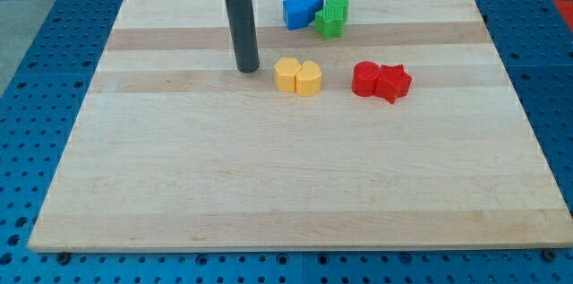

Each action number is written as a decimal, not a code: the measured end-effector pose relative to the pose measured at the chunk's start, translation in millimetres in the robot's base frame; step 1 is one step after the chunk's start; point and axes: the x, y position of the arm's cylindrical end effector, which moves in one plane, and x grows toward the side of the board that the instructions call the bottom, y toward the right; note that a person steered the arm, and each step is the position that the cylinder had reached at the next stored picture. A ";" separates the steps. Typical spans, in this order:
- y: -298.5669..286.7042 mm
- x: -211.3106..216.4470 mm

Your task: Keep the yellow heart underneath the red circle

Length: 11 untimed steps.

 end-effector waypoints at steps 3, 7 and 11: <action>0.0 1.2; 37.4 15.8; 109.4 34.1</action>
